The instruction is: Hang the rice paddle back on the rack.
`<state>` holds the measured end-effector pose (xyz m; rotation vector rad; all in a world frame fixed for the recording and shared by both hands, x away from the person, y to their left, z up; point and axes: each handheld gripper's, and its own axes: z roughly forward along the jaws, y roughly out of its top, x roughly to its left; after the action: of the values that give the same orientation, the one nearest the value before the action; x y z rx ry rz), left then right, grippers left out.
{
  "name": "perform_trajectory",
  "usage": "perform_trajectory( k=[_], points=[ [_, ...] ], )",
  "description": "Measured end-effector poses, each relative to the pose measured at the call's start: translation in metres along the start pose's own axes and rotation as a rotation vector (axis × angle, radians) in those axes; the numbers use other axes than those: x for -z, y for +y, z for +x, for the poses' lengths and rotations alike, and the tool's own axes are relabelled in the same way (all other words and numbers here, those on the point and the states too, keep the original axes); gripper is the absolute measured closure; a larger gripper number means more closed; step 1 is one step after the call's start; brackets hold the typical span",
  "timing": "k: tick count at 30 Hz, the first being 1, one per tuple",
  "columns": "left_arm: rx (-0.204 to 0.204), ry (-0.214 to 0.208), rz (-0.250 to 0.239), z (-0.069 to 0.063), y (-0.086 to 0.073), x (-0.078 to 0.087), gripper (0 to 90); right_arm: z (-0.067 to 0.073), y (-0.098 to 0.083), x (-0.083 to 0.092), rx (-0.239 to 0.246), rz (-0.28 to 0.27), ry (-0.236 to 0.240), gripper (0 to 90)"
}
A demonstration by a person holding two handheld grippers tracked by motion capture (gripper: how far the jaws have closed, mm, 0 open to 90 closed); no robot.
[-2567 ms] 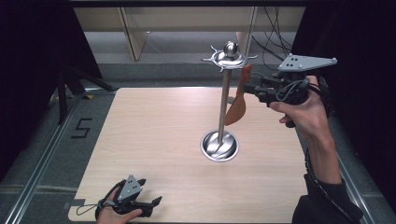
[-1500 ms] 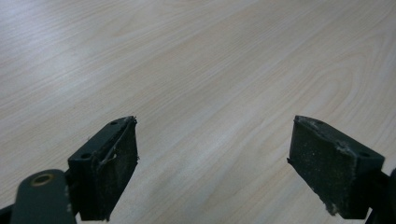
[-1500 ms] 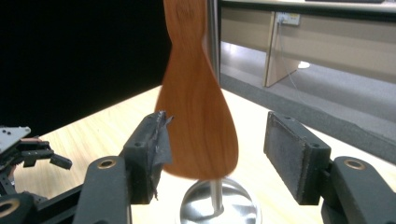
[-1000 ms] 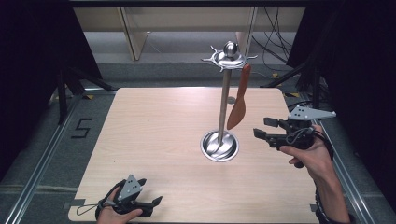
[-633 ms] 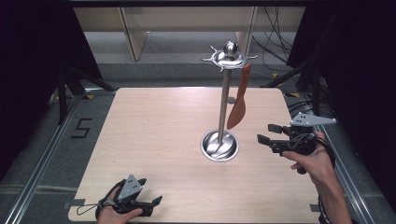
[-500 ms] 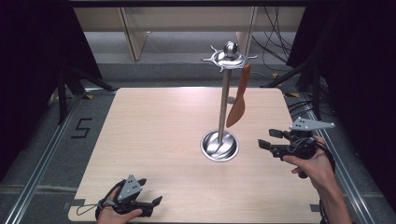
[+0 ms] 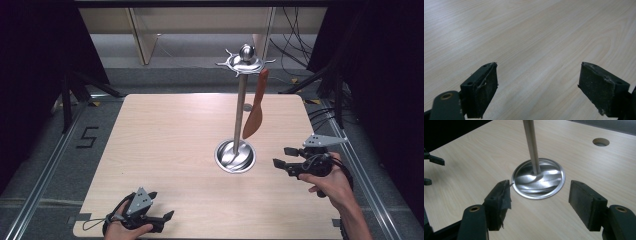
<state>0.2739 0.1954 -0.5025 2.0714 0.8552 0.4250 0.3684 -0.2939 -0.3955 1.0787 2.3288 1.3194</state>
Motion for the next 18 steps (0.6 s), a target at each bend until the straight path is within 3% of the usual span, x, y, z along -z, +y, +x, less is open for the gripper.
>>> perform_trajectory(
  k=[1, 2, 3, 4, 5, 6, 8, 10, 11, 12, 13, 16, 17, 18],
  points=[
    [0.000, 0.000, 0.016, 0.000, 0.000, 0.002, 14.8, 0.002, 0.000, 0.000, -0.032, 0.012, 0.010, 34.7],
    [0.026, 0.001, 0.014, -0.001, 0.000, 0.001, 14.8, 0.003, -0.001, 0.000, -0.040, 0.000, 0.012, 34.7],
    [0.023, -0.003, 0.009, -0.001, 0.000, 0.001, 14.8, 0.002, -0.001, 0.000, -0.002, 0.007, 0.007, 34.7],
    [0.033, 0.001, -0.003, -0.002, 0.000, 0.000, 14.8, 0.002, -0.001, 0.000, 0.001, 0.016, 0.008, 34.7],
    [0.001, 0.000, -0.009, 0.000, 0.000, -0.001, 14.8, 0.004, -0.003, -0.002, -0.033, 0.005, 0.028, 34.7],
    [0.001, 0.000, -0.009, 0.000, 0.000, -0.001, 14.8, 0.004, -0.003, -0.002, -0.033, 0.005, 0.028, 34.7],
    [0.031, -0.001, -0.010, -0.002, 0.000, 0.000, 14.8, 0.005, -0.005, -0.002, -0.029, 0.036, 0.021, 34.3],
    [0.016, -0.002, 0.017, 0.000, -0.001, 0.002, 14.8, 0.006, -0.007, -0.005, -0.033, 0.022, 0.028, 34.2],
    [0.045, 0.000, -0.004, -0.002, -0.001, 0.000, 14.8, 0.006, -0.009, -0.005, -0.034, 0.025, 0.031, 34.0],
    [0.036, 0.002, -0.004, -0.002, 0.000, 0.000, 14.8, 0.007, -0.009, -0.005, -0.046, 0.035, 0.031, 34.0],
    [-0.002, 0.001, -0.009, 0.001, 0.000, 0.000, 14.8, 0.004, -0.010, -0.004, -0.011, 0.035, 0.023, 33.9],
    [-0.008, 0.006, 0.002, 0.001, 0.000, 0.001, 14.8, 0.005, -0.011, -0.003, -0.021, 0.041, 0.015, 33.9],
    [0.044, 0.001, -0.003, -0.002, -0.001, 0.000, 14.8, 0.007, -0.013, -0.004, -0.035, 0.035, 0.017, 33.8],
    [0.044, 0.002, -0.005, -0.002, -0.001, 0.000, 14.8, 0.006, -0.015, -0.005, -0.026, 0.038, 0.028, 33.8]
  ],
)
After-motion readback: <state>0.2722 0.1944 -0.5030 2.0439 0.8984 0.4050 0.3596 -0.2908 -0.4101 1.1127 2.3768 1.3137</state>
